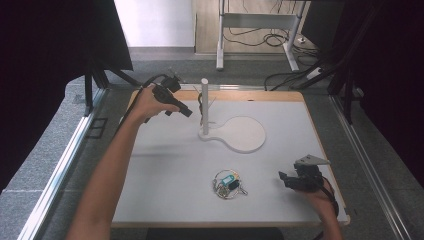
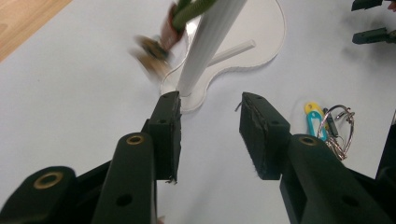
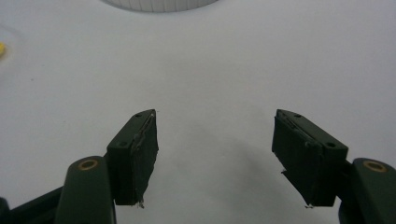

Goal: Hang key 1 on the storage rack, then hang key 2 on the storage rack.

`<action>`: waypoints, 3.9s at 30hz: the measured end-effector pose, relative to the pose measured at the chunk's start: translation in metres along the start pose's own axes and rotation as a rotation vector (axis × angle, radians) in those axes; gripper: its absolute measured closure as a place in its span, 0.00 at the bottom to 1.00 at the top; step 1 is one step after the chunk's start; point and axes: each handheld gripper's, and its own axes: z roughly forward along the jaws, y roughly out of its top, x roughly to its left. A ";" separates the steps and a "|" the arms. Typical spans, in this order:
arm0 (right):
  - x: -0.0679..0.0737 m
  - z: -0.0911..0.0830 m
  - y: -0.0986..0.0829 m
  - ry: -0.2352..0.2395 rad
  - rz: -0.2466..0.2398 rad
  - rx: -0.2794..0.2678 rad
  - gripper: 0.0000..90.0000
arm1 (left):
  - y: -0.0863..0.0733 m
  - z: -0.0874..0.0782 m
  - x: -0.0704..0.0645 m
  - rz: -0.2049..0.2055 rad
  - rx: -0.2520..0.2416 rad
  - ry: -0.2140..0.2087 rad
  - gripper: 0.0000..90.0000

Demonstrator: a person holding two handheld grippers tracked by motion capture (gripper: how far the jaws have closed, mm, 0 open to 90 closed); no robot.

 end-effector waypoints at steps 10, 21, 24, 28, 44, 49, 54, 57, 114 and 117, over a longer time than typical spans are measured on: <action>0.000 -0.003 0.003 -0.016 0.015 -0.001 0.35 | -0.031 -0.014 -0.020 0.038 -0.033 0.043 0.57; 0.000 -0.007 0.005 -0.009 0.038 -0.008 0.35 | -0.076 -0.015 -0.052 0.036 -0.111 0.075 0.55; 0.001 -0.008 0.006 -0.004 0.036 -0.009 0.36 | -0.089 -0.011 -0.058 0.048 -0.113 0.067 0.54; 0.002 -0.007 0.008 0.007 0.029 -0.005 0.37 | -0.113 -0.007 -0.065 0.014 -0.147 0.044 0.54; 0.011 -0.008 0.016 0.040 -0.009 -0.013 0.37 | -0.190 0.023 -0.091 -0.045 -0.135 0.070 0.53; 0.017 -0.009 0.023 0.057 -0.024 -0.019 0.37 | -0.199 0.033 -0.095 -0.045 -0.114 0.076 0.52; 0.025 -0.012 0.031 0.083 -0.044 -0.013 0.37 | -0.202 0.040 -0.091 -0.041 -0.079 0.103 0.52; 0.027 -0.017 0.039 0.099 -0.044 -0.010 0.37 | -0.201 0.039 -0.090 -0.056 -0.113 0.094 0.51; 0.128 0.065 0.134 0.442 -0.344 0.592 0.75 | -0.200 0.046 -0.098 -0.033 -0.120 0.057 0.50; 0.128 0.072 0.134 0.444 -0.343 0.610 0.79 | -0.200 0.045 -0.098 -0.035 -0.122 0.058 0.50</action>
